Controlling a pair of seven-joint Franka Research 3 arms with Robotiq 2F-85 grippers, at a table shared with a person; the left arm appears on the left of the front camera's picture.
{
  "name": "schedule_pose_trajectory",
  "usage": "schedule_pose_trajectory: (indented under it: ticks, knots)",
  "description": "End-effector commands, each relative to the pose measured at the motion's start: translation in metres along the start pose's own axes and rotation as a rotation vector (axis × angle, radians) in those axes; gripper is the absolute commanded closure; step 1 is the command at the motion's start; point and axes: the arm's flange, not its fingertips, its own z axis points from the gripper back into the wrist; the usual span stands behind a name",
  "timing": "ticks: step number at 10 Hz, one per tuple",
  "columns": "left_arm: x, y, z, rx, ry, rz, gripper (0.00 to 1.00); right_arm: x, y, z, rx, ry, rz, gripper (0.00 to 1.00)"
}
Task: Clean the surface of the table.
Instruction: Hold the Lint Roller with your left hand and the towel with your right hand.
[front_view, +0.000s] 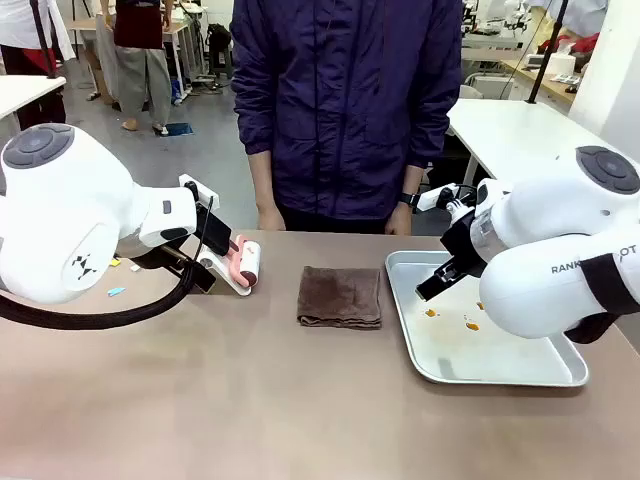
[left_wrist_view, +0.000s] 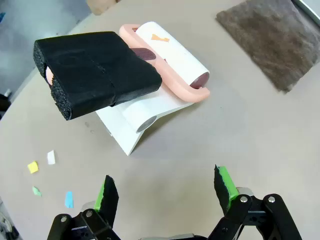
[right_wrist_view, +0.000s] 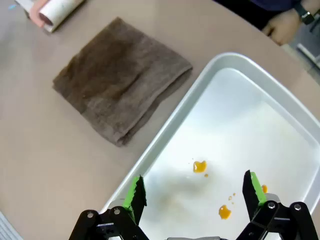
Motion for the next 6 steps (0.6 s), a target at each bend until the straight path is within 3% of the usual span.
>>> schedule_pose_trajectory:
  ticks: [1, 6]
  knots:
    - [0.0, 0.0, 0.0001, 0.0, 0.0, 0.0, 0.0, 0.0, 0.0, 0.0, 0.0, 0.0, 0.0, 0.0]
    - [0.0, 0.0, 0.0001, 0.0, 0.0, 0.0, 0.0, 0.0, 0.0, 0.0, 0.0, 0.0, 0.0, 0.0]
